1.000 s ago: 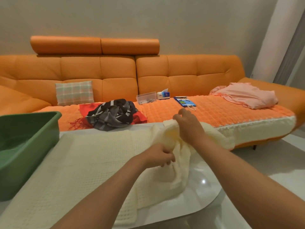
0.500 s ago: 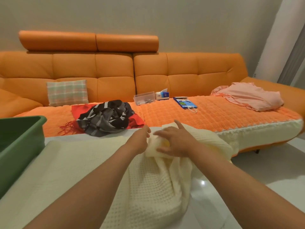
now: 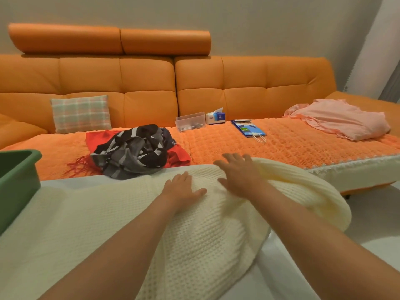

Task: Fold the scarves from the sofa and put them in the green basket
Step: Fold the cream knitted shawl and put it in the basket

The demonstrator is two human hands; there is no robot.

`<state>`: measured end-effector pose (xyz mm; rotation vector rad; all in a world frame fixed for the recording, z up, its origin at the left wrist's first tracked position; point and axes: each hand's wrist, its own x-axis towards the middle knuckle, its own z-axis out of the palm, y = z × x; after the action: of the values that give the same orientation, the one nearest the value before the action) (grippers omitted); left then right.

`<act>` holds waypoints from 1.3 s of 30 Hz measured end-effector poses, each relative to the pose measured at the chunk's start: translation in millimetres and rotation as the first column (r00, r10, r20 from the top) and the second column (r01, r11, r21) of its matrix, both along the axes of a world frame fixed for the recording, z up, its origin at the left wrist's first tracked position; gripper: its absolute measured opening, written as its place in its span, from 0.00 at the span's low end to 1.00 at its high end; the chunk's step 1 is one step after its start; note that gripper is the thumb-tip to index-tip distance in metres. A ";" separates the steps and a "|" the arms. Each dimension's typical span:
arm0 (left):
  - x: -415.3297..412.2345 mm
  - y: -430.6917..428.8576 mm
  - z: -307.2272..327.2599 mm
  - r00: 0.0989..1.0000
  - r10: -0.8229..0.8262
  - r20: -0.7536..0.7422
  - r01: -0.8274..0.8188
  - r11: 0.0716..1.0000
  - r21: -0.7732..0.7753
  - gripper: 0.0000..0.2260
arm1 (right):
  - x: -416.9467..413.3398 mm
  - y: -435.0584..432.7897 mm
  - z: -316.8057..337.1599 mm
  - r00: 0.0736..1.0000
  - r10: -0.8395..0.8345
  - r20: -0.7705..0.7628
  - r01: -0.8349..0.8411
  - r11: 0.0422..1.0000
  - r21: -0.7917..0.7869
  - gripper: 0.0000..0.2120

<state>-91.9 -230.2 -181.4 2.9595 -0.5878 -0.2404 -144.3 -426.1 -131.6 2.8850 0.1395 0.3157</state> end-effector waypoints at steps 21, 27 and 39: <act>-156.8 -17.6 31.0 0.881 -0.470 0.058 0.473 0.870 -0.137 0.23 | -151.5 -13.1 -21.9 0.973 0.001 -0.230 0.077 0.941 0.331 0.14; -173.8 -4.6 57.0 0.846 -0.379 -0.376 0.301 0.920 -0.250 0.11 | -182.5 9.0 8.2 0.998 0.050 -0.047 0.018 0.469 0.883 0.14; -172.3 -56.4 35.0 0.891 -0.385 -0.240 0.405 0.913 0.041 0.41 | -165.6 -77.3 -42.0 0.880 -0.357 -0.314 0.468 0.536 0.703 0.25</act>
<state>-264.2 -286.6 -146.4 2.8033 -1.1702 -0.6480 -309.9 -503.4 -173.6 3.6189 -0.8890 0.0827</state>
